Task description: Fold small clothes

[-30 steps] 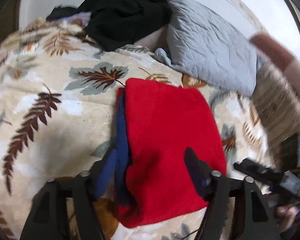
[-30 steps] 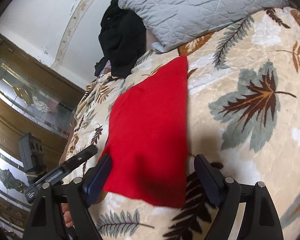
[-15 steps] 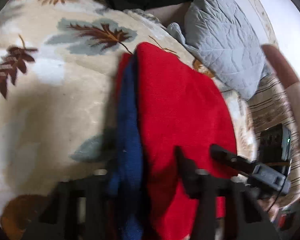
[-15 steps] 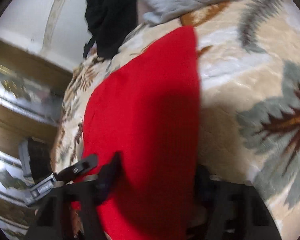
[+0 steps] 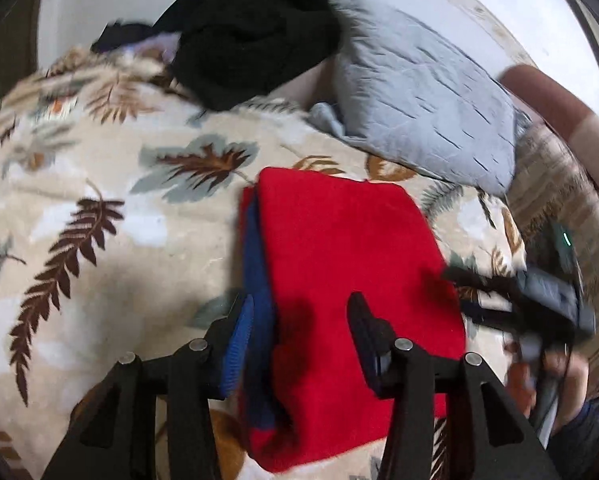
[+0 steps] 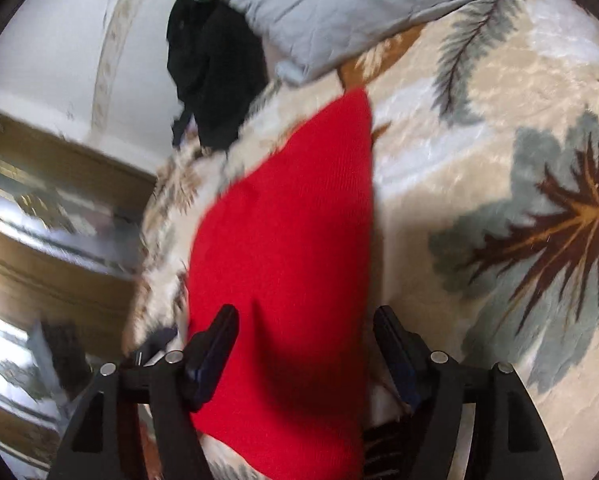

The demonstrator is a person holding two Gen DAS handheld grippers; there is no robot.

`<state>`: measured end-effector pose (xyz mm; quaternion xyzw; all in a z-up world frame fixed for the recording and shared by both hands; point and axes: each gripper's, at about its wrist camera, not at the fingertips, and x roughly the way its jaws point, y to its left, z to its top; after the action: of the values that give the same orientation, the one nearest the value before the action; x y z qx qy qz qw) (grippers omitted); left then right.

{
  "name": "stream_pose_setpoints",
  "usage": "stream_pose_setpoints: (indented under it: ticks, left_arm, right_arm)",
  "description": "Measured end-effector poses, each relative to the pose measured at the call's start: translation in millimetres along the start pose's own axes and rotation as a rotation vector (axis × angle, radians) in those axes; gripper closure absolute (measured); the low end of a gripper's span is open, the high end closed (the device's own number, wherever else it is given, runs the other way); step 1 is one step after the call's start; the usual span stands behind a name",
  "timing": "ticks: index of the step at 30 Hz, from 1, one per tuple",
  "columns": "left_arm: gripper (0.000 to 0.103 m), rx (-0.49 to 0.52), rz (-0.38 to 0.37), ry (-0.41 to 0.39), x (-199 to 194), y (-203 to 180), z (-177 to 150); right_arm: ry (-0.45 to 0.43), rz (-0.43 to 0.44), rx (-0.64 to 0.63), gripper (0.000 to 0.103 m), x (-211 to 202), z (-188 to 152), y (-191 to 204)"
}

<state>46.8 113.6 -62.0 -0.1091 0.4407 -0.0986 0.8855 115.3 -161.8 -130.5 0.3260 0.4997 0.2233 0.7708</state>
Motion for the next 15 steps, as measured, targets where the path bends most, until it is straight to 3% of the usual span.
stream_pose_setpoints:
  ticks: [3,5,6,9,11,12,15]
  left_arm:
    - [0.053,0.064,0.07,0.06,23,-9,-15]
    - [0.053,0.065,0.119,0.107,43,-4,-26]
    - [0.053,0.054,0.118,0.086,42,-2,-28]
    - [0.053,0.042,0.114,0.094,41,1,-26]
    - [0.053,0.04,0.106,0.097,42,1,-25]
    - [0.053,0.05,0.107,0.092,41,-1,-26]
    - [0.053,0.062,0.115,0.095,40,-1,-25]
  right_arm:
    - [-0.018,0.031,0.048,0.029,8,14,-8]
    - [0.031,0.03,0.068,0.033,31,26,-12]
    - [0.052,0.017,0.051,0.059,39,29,-5]
    - [-0.016,-0.128,-0.192,0.061,23,22,49]
    - [-0.027,-0.189,-0.226,0.058,25,18,54]
    - [-0.006,-0.208,-0.183,0.051,31,17,44]
    - [-0.032,-0.131,-0.042,0.031,19,9,16]
